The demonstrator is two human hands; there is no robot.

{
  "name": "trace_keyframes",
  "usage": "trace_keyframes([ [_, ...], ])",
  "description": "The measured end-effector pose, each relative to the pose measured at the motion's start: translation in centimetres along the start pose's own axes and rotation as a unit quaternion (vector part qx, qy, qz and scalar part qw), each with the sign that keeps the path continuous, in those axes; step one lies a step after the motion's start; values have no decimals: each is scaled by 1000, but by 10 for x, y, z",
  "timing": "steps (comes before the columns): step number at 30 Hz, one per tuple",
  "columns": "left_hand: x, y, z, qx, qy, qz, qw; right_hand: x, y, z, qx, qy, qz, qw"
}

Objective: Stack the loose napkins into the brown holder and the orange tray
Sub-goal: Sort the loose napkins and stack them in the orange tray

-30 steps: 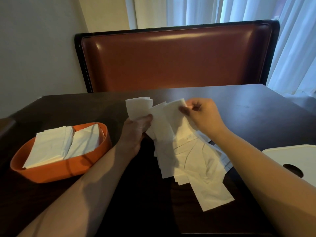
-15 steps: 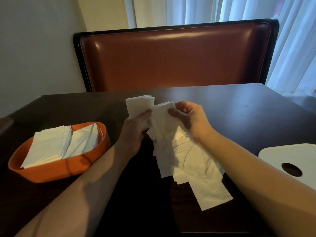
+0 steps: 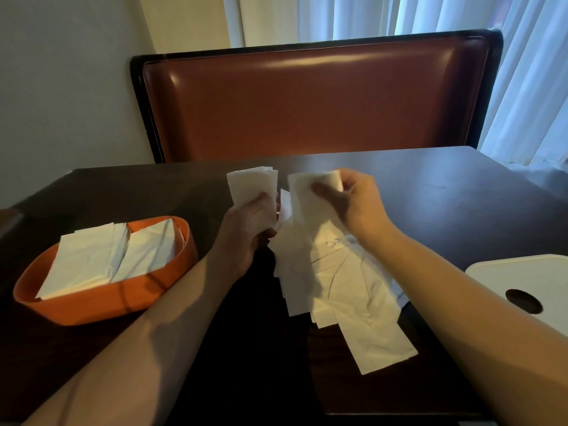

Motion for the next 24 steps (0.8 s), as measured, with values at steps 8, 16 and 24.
trace_keyframes([
  [8,11,8,0,-43,-33,-33,998,23,1,10,-52,155,-34,986],
  [16,-1,-8,-11,-55,-42,38,997,-13,-10,16,-121,339,144,922],
  [24,-15,-8,9,65,-26,235,969,-12,-7,2,-67,182,62,979],
])
Point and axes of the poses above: each hand's wrist, its own y-axis towards the middle knuckle, its own x-axis out of the back of the hand, z = x × y, the point moved 4 cm from there along y, towards the middle knuckle, and after that the axes turned 7 degrees about y, right-handed, at the moved point
